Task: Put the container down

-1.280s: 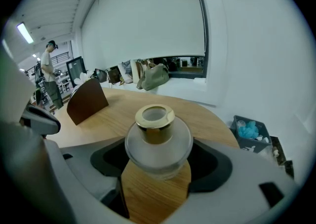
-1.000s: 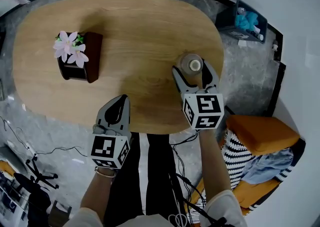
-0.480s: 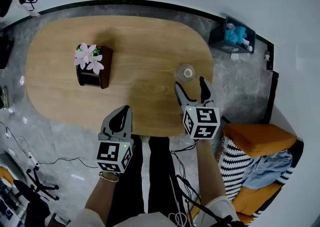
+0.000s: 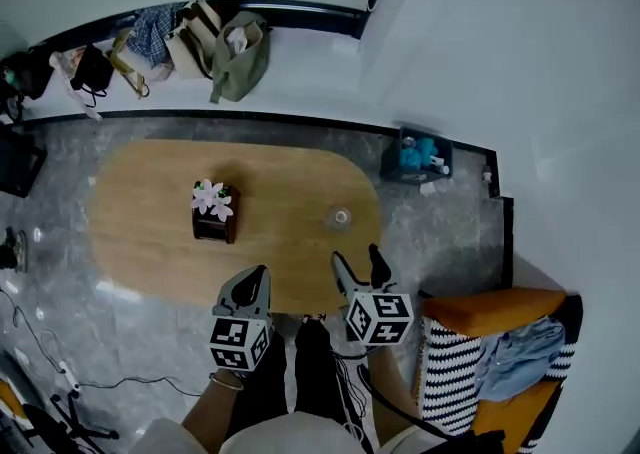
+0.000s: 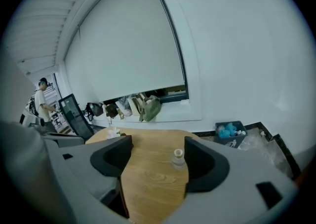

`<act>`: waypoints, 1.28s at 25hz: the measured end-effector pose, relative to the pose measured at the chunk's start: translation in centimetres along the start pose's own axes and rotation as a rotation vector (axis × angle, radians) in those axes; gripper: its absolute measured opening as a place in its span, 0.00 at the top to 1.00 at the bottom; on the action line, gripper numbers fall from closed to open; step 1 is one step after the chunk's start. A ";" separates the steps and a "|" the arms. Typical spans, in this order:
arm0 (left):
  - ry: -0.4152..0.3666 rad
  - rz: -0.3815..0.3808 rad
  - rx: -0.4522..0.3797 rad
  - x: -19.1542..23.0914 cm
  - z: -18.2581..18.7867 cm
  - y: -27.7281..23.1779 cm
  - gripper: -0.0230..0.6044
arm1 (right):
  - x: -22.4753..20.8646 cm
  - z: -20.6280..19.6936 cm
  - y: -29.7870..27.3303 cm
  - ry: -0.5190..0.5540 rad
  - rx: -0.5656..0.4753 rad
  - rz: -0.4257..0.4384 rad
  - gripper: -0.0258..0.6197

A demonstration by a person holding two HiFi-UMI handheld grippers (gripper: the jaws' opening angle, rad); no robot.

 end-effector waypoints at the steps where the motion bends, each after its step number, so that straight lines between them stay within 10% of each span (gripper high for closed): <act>1: -0.003 -0.008 -0.013 -0.3 1.0 0.6 0.95 | 0.6 1.0 1.0 0.000 -0.015 0.001 0.41; 17: -0.085 -0.119 -0.240 -3.7 14.0 9.8 0.95 | 6.9 11.5 16.1 -0.015 -0.296 -0.224 0.90; 32: -0.130 -0.011 -0.306 -8.1 13.7 15.2 0.95 | 4.8 12.9 22.2 0.107 -0.336 -0.222 0.92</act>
Point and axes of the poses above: the fingertips, and each gripper's own axes: y backward along the fingers, x to its left, z out of its top, the point moved 9 cm from there along y, backward along the fingers, and after that the axes turned 7 degrees about -x, right-handed, at the moved point
